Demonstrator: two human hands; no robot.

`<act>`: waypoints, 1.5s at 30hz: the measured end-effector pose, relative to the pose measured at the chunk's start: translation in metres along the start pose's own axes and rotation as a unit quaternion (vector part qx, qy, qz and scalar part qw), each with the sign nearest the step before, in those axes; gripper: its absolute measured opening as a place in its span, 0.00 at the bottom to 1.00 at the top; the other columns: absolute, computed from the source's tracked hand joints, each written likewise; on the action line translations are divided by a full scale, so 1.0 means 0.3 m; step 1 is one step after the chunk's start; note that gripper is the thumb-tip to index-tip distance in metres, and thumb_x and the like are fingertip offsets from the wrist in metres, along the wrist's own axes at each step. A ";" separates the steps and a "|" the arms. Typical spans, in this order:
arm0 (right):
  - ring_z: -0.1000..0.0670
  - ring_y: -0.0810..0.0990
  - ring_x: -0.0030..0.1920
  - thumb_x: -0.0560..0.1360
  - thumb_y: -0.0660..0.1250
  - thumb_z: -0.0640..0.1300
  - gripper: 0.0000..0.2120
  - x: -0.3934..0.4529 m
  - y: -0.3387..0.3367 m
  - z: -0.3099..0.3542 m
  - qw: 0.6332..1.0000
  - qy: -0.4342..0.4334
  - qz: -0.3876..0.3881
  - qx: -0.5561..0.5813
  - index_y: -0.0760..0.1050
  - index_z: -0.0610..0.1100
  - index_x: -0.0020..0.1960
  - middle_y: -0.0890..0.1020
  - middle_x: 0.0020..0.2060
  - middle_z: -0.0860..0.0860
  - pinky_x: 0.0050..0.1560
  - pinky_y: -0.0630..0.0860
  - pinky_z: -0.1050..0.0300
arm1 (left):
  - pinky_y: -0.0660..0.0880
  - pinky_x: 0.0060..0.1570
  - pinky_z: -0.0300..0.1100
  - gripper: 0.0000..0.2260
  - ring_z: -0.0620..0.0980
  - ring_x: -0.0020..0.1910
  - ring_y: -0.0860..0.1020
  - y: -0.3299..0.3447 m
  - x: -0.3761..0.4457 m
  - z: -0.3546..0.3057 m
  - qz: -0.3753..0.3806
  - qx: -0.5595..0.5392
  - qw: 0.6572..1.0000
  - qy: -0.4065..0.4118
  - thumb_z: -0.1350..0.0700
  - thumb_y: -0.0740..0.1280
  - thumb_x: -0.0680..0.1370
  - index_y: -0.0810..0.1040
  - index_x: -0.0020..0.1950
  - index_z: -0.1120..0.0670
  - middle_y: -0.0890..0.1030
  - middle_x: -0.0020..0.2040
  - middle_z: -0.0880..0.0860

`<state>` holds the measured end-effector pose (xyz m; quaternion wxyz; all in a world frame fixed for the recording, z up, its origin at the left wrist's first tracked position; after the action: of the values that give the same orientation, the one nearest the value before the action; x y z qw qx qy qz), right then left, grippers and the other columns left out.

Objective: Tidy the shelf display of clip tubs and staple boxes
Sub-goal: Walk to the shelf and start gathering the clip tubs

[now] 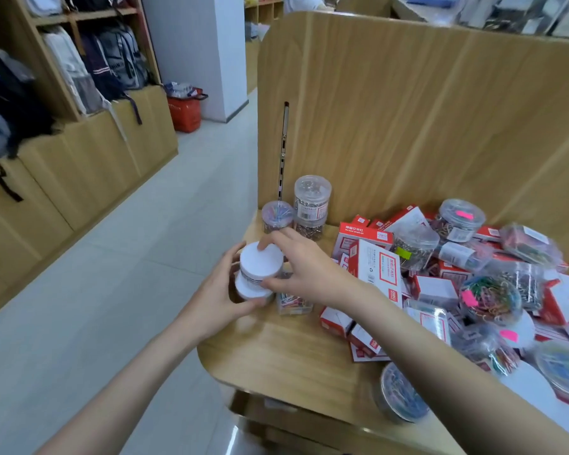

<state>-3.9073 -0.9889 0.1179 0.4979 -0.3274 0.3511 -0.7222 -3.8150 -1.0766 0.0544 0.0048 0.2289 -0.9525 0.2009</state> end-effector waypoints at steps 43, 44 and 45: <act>0.45 0.71 0.52 0.66 0.73 0.50 0.25 -0.084 -0.100 -0.037 0.985 0.012 0.074 -0.154 0.65 0.42 0.54 0.73 0.51 0.45 0.46 0.67 0.53 | 0.65 0.59 0.51 0.28 0.54 0.62 0.64 0.032 0.005 -0.133 -0.007 0.337 0.935 0.110 0.38 0.62 0.66 0.65 0.65 0.42 0.66 0.66 0.49; 0.43 0.71 0.54 0.66 0.72 0.51 0.26 -0.078 -0.066 -0.048 0.979 0.019 0.090 -0.183 0.64 0.42 0.55 0.72 0.53 0.44 0.45 0.66 0.54 | 0.65 0.60 0.49 0.27 0.54 0.63 0.65 0.028 0.002 -0.126 0.002 0.320 0.941 0.112 0.42 0.64 0.67 0.64 0.66 0.41 0.63 0.67 0.47; 0.43 0.71 0.55 0.67 0.72 0.52 0.27 -0.079 -0.040 -0.057 0.974 0.028 0.104 -0.198 0.63 0.42 0.56 0.71 0.54 0.43 0.43 0.64 0.54 | 0.65 0.60 0.46 0.27 0.55 0.63 0.66 0.025 0.001 -0.125 0.004 0.307 0.944 0.119 0.45 0.66 0.68 0.63 0.66 0.41 0.61 0.67 0.45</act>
<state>-3.9204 -0.9604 0.1156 0.4856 -0.3609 0.5331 -0.5914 -3.8217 -1.0563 0.0860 0.0468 0.1901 -0.8382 0.5089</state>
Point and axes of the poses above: each hand's wrist, its own x-axis towards the middle knuckle, its own y-axis out of the palm, z = x × y, the point moved 6 cm from there along x, towards the middle knuckle
